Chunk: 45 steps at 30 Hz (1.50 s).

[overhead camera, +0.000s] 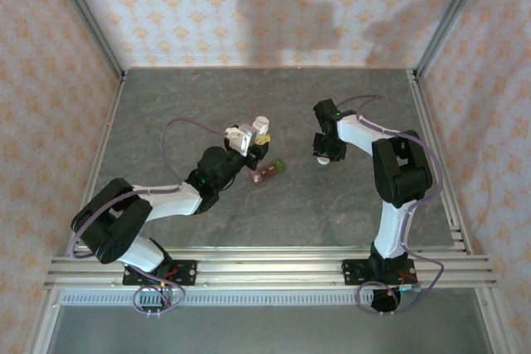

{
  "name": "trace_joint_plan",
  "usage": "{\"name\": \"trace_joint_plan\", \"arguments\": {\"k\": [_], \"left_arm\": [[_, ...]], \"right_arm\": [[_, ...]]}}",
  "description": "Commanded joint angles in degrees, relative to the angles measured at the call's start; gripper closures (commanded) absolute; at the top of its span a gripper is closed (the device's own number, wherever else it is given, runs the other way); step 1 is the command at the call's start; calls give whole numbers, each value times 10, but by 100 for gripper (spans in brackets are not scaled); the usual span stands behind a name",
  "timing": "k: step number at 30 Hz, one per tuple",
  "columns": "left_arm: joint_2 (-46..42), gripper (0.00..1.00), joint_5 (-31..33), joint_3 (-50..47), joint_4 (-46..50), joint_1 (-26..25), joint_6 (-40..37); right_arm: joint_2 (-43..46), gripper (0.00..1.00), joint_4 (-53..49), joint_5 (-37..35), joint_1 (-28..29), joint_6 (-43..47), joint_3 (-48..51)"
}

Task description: Sort the pills into containers

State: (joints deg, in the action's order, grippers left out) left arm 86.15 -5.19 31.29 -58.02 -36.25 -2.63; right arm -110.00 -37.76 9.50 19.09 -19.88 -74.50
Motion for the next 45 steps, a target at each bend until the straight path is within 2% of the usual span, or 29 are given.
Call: {"name": "trace_joint_plan", "arguments": {"k": [1,9,17,31,45], "left_arm": [[26,100,-8,0,-76,16,24],[103,100,-47,40,-118,33,7],[160,100,-88,94,-118,35,-22],[209,100,-142,140,-108,37,-74],[229,100,-189,141,-121,37,-105]], "right_arm": [[37,63,-13,29,3,-12,-42],[60,63,-56,75,4,-22,-146],[69,63,-95,126,5,-13,-224],[92,62,-143,201,6,15,-265],[66,62,-193,296,8,61,-297]]}}
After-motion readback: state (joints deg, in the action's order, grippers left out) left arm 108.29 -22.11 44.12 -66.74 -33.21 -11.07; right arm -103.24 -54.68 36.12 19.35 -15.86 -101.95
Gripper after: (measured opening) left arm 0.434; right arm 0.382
